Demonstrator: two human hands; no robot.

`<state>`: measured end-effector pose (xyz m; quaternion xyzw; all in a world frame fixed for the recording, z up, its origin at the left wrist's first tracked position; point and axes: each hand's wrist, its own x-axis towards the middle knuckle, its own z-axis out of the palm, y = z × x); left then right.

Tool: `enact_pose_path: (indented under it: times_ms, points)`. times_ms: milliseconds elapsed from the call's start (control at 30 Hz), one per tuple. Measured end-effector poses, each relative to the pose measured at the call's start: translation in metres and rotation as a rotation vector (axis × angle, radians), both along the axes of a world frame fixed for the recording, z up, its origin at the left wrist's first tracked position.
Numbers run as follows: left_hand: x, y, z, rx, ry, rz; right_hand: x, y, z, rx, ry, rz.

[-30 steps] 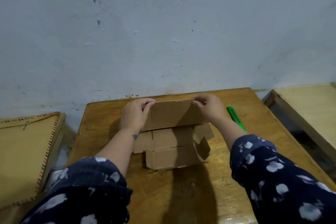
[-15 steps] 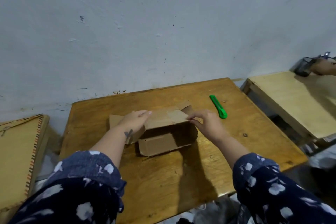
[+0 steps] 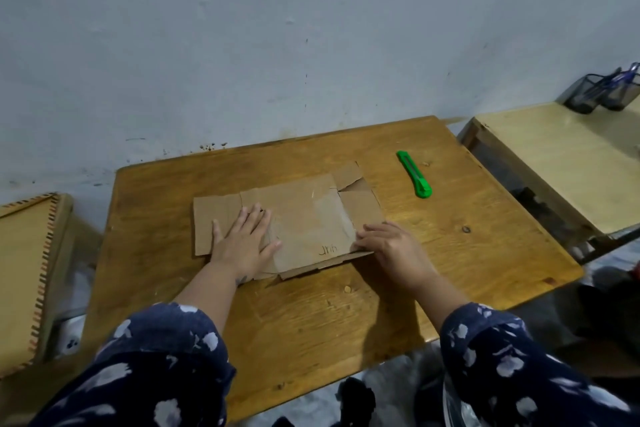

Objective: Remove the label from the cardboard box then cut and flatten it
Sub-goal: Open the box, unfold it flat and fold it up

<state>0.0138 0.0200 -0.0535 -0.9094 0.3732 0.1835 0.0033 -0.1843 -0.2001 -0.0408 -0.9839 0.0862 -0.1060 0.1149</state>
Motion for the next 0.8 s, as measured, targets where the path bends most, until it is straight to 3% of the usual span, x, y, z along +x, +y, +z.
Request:
enact_pose_path:
  times_ms: [200, 500, 667, 800]
  points:
    - [-0.005, 0.001, -0.008, -0.012, -0.028, -0.006, -0.010, -0.002, -0.012, 0.020, 0.118, -0.008]
    - [-0.008, 0.001, -0.010, -0.194, 0.024, 0.101, 0.023, 0.003, -0.013, 0.048, 0.208, -0.241]
    - [-0.010, 0.002, -0.018, -0.153, -0.102, 0.057, 0.031, -0.002, -0.018, 0.041, 0.255, -0.238]
    - [-0.011, 0.002, -0.026, -0.167, -0.173, 0.077, 0.046, -0.024, -0.018, 0.046, 0.175, -0.330]
